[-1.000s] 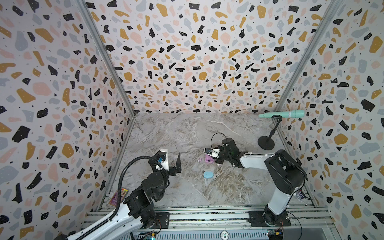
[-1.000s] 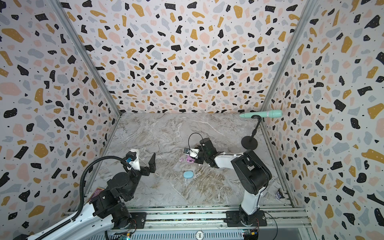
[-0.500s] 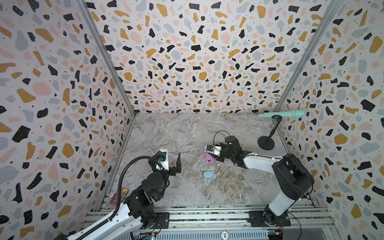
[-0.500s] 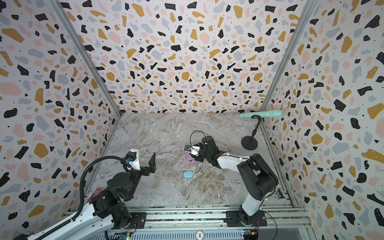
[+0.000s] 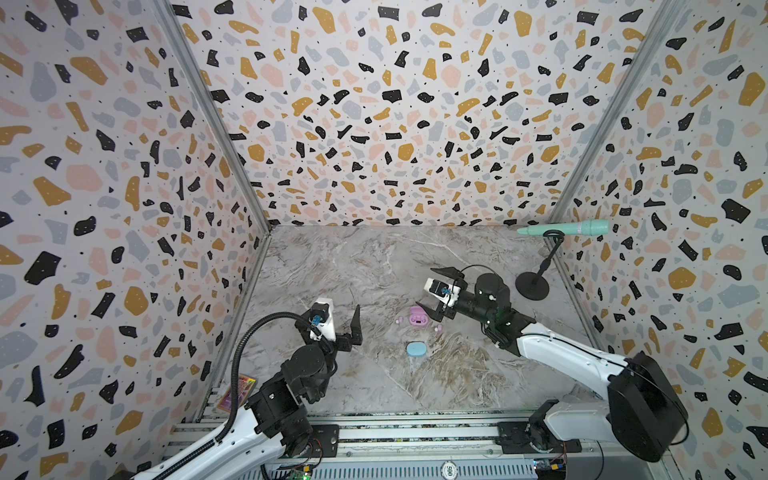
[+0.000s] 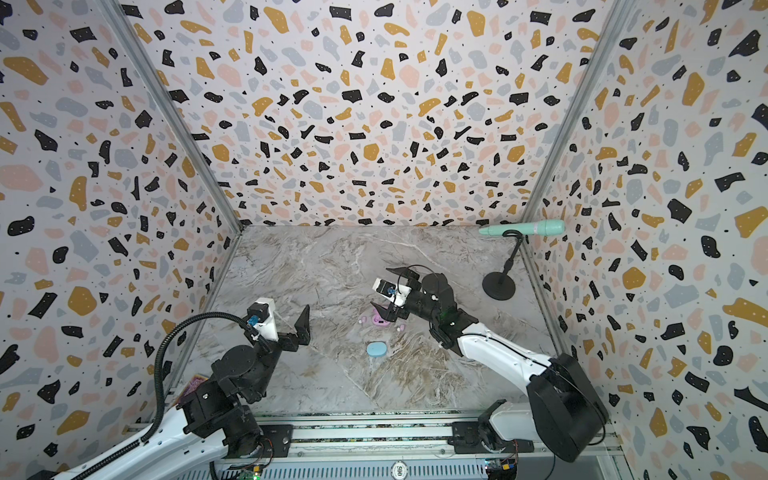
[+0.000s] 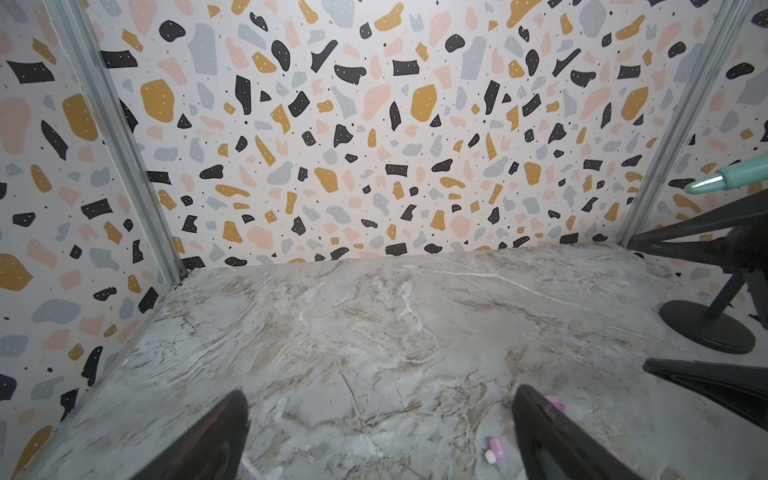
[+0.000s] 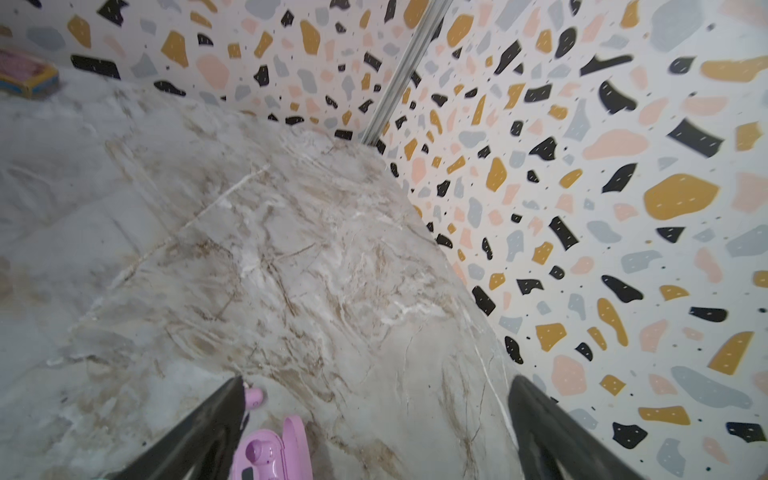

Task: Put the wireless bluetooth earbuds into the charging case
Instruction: 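Open the right gripper off the case and lift it away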

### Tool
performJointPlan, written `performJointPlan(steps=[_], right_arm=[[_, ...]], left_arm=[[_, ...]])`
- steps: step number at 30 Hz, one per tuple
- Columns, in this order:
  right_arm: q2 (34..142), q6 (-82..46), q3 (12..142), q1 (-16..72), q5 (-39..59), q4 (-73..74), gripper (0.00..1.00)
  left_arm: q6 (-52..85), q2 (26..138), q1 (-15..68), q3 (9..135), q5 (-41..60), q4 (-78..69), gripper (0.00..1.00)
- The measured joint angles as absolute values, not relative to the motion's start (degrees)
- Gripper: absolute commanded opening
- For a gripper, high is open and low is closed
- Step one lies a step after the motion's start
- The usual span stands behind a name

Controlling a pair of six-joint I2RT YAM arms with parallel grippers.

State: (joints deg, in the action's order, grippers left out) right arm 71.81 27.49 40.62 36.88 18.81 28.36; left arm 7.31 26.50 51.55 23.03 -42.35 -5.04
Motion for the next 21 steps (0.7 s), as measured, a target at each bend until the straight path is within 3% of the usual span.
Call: performJointPlan(steps=[12, 21], right_arm=[[54.1, -1.6, 35.2, 37.4, 16.4, 31.6, 0.99], [46.1, -15.4, 29.9, 37.4, 15.7, 28.9, 0.99]], left_arm=[[10.4, 25.3, 51.5, 27.2, -38.6, -3.8, 1.0], [11.7, 32.1, 51.5, 29.8, -36.1, -2.4, 1.0]])
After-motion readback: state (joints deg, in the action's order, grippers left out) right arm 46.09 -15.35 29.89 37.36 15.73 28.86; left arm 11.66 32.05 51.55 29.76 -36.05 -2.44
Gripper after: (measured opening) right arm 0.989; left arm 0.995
